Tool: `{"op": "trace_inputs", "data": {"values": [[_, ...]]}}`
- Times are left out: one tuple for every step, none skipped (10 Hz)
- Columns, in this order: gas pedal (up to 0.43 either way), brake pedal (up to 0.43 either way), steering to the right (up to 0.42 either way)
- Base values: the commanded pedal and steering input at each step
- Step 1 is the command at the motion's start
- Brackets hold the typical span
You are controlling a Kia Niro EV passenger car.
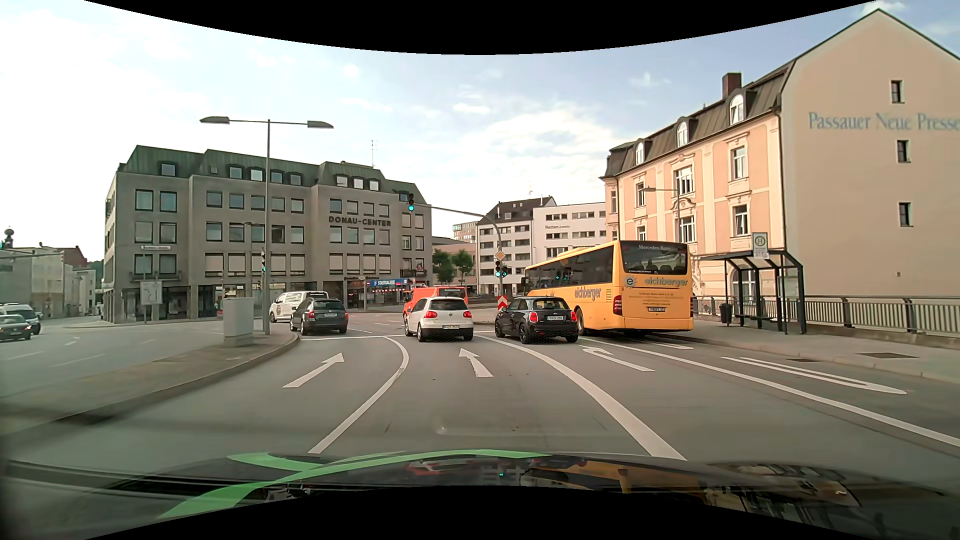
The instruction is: Follow the waypoints while adhering to traffic rules and regulations
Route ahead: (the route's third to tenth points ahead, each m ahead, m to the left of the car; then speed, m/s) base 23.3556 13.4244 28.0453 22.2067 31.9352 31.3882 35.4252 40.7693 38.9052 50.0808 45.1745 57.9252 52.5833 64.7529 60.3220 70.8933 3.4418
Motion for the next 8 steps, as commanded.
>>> {"op": "trace_inputs", "data": {"values": [[0.177, 0.000, -0.012], [0.177, 0.000, -0.013], [0.177, 0.000, -0.015], [0.177, 0.000, -0.019], [0.177, 0.000, -0.025], [0.177, 0.000, -0.030], [0.177, 0.000, -0.033], [0.177, 0.000, -0.038]]}}
